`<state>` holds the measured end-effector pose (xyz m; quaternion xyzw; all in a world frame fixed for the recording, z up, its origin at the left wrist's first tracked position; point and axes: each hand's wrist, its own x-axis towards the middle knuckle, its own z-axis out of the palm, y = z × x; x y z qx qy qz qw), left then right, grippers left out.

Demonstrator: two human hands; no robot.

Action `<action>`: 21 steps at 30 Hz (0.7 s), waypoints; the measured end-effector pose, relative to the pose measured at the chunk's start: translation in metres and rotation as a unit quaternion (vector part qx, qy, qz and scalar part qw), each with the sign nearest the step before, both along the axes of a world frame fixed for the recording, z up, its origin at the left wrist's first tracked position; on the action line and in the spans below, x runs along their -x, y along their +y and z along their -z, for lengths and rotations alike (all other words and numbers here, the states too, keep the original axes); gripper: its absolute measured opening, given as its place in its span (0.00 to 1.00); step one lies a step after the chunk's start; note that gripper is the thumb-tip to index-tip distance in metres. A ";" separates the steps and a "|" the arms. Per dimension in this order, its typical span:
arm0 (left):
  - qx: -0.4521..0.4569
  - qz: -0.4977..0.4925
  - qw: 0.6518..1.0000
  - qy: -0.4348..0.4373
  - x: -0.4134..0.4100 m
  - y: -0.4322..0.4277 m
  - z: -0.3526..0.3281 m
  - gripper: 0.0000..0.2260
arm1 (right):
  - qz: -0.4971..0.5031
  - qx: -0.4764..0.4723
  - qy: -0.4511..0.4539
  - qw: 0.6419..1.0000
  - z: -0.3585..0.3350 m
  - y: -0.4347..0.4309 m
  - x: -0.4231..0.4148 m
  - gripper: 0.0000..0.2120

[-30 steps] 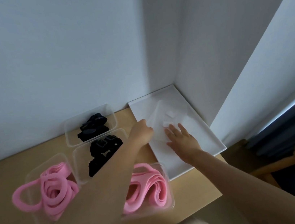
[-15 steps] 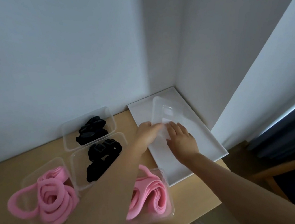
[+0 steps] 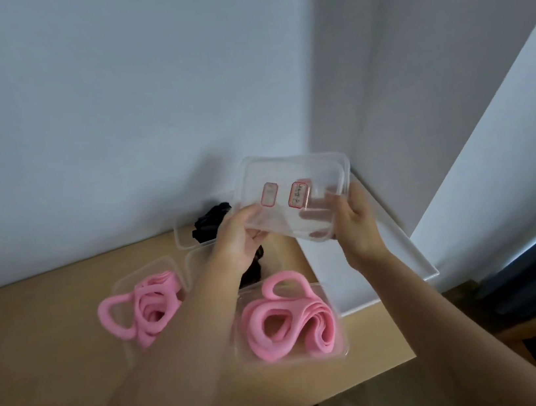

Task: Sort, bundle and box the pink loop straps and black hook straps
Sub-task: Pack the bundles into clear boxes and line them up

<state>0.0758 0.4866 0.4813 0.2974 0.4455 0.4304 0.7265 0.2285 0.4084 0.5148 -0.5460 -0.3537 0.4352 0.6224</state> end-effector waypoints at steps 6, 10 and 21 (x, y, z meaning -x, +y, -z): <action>-0.019 0.009 1.000 -0.018 0.068 -0.033 -0.011 0.08 | 0.032 0.070 -0.135 0.988 0.009 -0.013 0.032 0.08; -0.047 -0.012 0.996 0.074 0.107 -0.063 -0.008 0.13 | 0.040 0.055 -0.167 0.984 0.012 -0.019 0.067 0.10; -0.069 -0.214 0.955 0.192 0.223 -0.137 0.005 0.07 | -0.066 0.042 -0.261 0.962 0.026 -0.036 0.186 0.05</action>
